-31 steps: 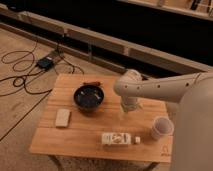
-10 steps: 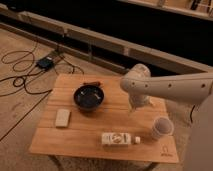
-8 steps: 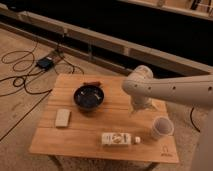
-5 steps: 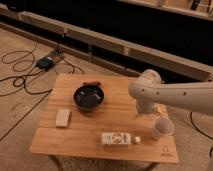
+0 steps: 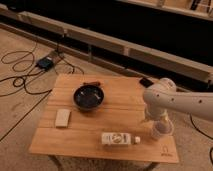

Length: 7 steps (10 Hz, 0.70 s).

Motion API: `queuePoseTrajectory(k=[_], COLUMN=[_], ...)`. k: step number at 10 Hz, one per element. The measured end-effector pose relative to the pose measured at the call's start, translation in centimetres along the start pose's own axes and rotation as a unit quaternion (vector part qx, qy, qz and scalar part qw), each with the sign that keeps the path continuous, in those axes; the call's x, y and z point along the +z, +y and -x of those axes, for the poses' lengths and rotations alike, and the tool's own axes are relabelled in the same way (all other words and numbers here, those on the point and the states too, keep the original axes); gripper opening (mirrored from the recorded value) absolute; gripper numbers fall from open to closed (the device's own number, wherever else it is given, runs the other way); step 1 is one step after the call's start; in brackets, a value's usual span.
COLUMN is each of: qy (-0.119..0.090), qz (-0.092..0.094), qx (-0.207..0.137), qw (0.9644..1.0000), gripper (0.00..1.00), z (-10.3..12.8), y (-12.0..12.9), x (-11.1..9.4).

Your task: Place the ceramic cup in the ceramic bowl

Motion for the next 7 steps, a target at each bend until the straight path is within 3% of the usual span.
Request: queuePoseTrajectory(k=[3, 4, 5, 7], qy=[0.016, 0.020, 0.025, 0.029], qz=[0.019, 0.021, 0.020, 0.016], qx=[0.004, 0.004, 0.005, 0.005], qw=[0.9997, 0.9996, 0.9995, 0.9994], gripper=[0.78, 0.70, 0.57, 0.38], z=[0.8, 1.0, 1.3, 1.5], y=[-0.2, -0.5, -0.9, -1.5], x=[2.9, 3.5, 4.1, 4.0])
